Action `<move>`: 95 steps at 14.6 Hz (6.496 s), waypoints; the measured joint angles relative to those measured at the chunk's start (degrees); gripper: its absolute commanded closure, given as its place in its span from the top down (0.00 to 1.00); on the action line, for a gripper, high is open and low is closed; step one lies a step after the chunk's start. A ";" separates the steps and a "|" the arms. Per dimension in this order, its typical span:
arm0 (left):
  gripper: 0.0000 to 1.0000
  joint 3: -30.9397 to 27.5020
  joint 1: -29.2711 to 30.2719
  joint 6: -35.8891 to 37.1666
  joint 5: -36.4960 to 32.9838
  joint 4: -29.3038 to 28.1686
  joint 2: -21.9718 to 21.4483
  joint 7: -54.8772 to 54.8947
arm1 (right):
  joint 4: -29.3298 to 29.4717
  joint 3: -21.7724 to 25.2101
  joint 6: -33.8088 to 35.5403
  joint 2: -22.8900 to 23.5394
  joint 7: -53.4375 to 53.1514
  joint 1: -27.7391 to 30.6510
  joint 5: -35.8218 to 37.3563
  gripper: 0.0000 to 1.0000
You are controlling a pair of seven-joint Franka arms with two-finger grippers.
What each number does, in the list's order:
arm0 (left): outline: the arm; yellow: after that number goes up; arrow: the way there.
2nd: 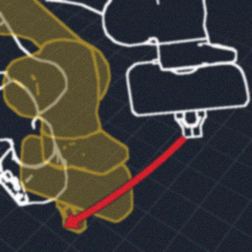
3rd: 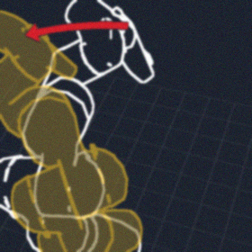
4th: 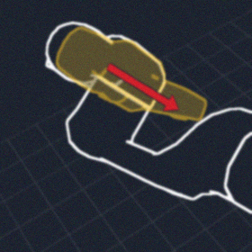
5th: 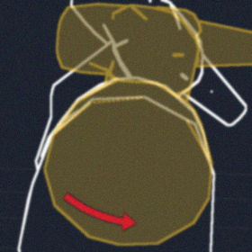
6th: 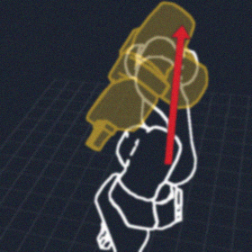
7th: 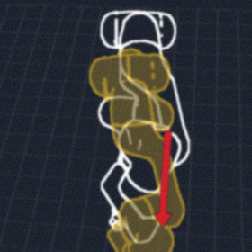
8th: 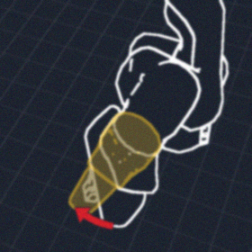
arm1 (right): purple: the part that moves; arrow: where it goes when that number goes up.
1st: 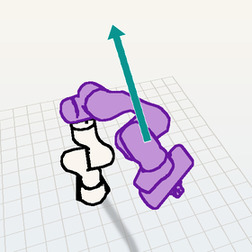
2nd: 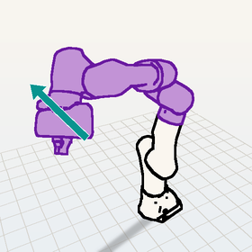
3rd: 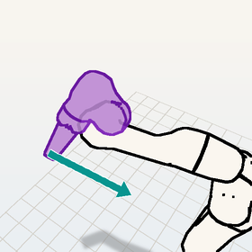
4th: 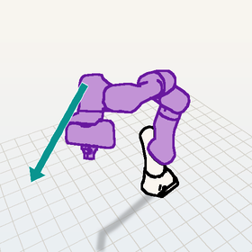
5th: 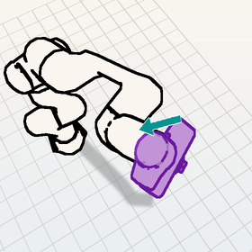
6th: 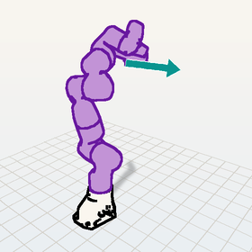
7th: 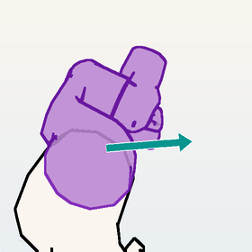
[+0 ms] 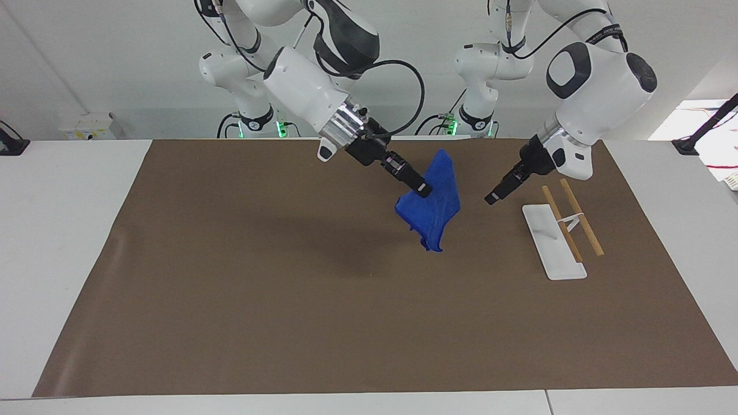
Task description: Right arm passes towel to left arm to hang
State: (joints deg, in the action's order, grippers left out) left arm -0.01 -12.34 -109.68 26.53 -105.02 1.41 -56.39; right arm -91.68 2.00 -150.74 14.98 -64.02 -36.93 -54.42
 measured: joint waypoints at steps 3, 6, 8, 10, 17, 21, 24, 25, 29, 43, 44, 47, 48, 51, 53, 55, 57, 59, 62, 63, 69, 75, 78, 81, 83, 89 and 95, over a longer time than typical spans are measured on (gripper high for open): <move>1.00 -0.03 -0.64 -2.84 3.71 -1.54 0.36 -14.20 | -0.23 0.01 -1.11 0.22 -0.21 -1.53 -0.03 0.00; 1.00 -0.15 -0.64 -3.58 6.09 -2.90 0.41 -21.41 | -0.41 0.08 -1.12 0.22 -0.22 -1.73 -0.03 0.00; 1.00 -0.15 -0.76 -3.74 6.95 -3.73 0.39 -26.08 | -0.60 0.19 -1.12 0.21 -0.22 -1.71 -0.04 0.00; 1.00 -0.07 -0.98 -4.73 8.61 -4.70 0.25 -30.10 | -1.21 0.18 -1.36 0.20 -0.23 -1.74 -0.05 0.00; 0.51 -0.02 -3.72 -8.67 9.68 -7.53 -0.64 -35.96 | -2.24 0.09 -6.09 0.21 -4.02 -4.35 -0.18 0.00; 0.00 -0.07 -4.18 -12.12 9.72 -8.42 -0.93 -36.86 | -2.27 0.19 -6.09 0.21 -4.02 -4.34 -0.19 0.00; 0.00 -0.39 -3.98 -12.76 9.72 -8.42 -1.05 -36.90 | -2.29 0.23 -6.09 0.21 -4.03 -4.32 -0.19 0.00; 0.00 -0.51 -3.89 -12.85 9.73 -8.42 -1.13 -36.90 | -2.31 0.23 -6.09 0.21 -4.03 -4.32 -0.19 0.00; 0.00 -0.82 -3.86 -13.16 9.72 -7.81 -1.44 -36.67 | -2.38 0.26 -6.09 0.21 -4.03 -4.17 -0.19 0.04; 0.00 -1.07 -2.43 -12.88 -22.20 -6.36 -4.64 -31.58 | -12.51 1.33 -0.66 -1.92 43.39 12.19 10.03 1.00; 0.00 -1.02 -2.44 -12.82 -24.76 -6.36 -4.73 -30.98 | -13.11 1.36 2.89 -2.55 46.05 14.71 15.03 1.00; 0.00 -1.07 -2.37 -12.25 -31.00 -6.45 -4.74 -25.25 | -14.20 1.44 12.90 -4.53 50.48 20.63 30.20 1.00; 0.00 -1.12 -2.28 -12.05 -33.24 -6.57 -4.78 -22.92 | -14.27 1.46 15.88 -4.97 50.81 21.83 35.57 1.00; 0.00 -1.31 -0.53 -11.83 -37.14 -7.26 -5.10 -18.05 | -12.86 1.46 26.56 -5.95 50.87 24.77 47.91 1.00; 0.00 -1.43 1.84 -11.83 -38.57 -7.39 -5.27 -15.06 | -10.10 1.49 35.28 -6.72 50.89 26.78 52.31 1.00; 0.00 -1.49 4.49 -11.98 -38.79 -7.39 -5.36 -13.67 | -8.26 1.53 41.21 -8.38 51.05 29.22 53.92 1.00; 0.00 -1.54 7.31 -12.79 -38.84 -7.48 -5.37 -13.22 | -6.74 1.55 47.17 -10.93 51.54 31.36 54.03 1.00; 0.00 -1.60 10.34 -14.64 -38.86 -8.24 -5.38 -12.82 | -3.55 1.55 54.91 -13.24 51.72 32.82 54.12 1.00; 0.00 -1.65 14.94 -18.22 -38.87 -9.74 -5.42 -10.73 | 2.53 1.57 63.57 -14.36 54.34 34.40 54.12 1.00; 0.00 -1.67 16.27 -19.59 -38.87 -10.23 -5.45 -9.78 | 3.32 1.57 64.40 -14.31 54.89 34.66 54.12 1.00; 0.00 -1.67 21.01 -27.43 -38.87 -14.33 -5.48 -8.63 | 1.17 1.33 64.04 -13.74 56.81 35.02 54.12 1.00; 0.00 -1.67 23.98 -31.04 -38.87 -19.44 -5.49 -8.63 | -0.02 1.33 64.11 -14.52 57.47 36.10 54.12 1.00; 0.24 -1.68 25.00 -31.52 -38.87 -20.92 -5.49 -8.63 | -0.02 1.13 64.11 -14.66 57.48 35.97 54.12 1.00; 1.00 -1.67 25.72 -32.01 -38.87 -21.85 -5.49 -8.63 | -0.02 1.08 64.10 -14.67 57.48 35.97 54.12 1.00; 1.00 -1.67 25.87 -32.03 -38.87 -22.01 -5.49 -8.63 | -0.02 1.05 64.10 -14.67 57.48 35.97 54.12 1.00; 1.00 -1.39 25.87 -31.69 -38.87 -20.20 -5.48 -8.61 | -0.02 1.03 64.10 -14.67 57.48 35.97 54.12 1.00; 1.00 -0.36 19.74 -19.49 -38.82 -8.20 -3.56 -8.39 | -0.20 1.03 64.12 -14.71 57.48 35.97 54.12 1.00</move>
State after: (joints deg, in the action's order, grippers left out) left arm -0.38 7.40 -129.17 -12.29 -113.22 -2.14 -64.78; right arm -91.87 3.03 -86.62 0.28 -6.54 -0.96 -0.30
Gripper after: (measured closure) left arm 0.000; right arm 0.000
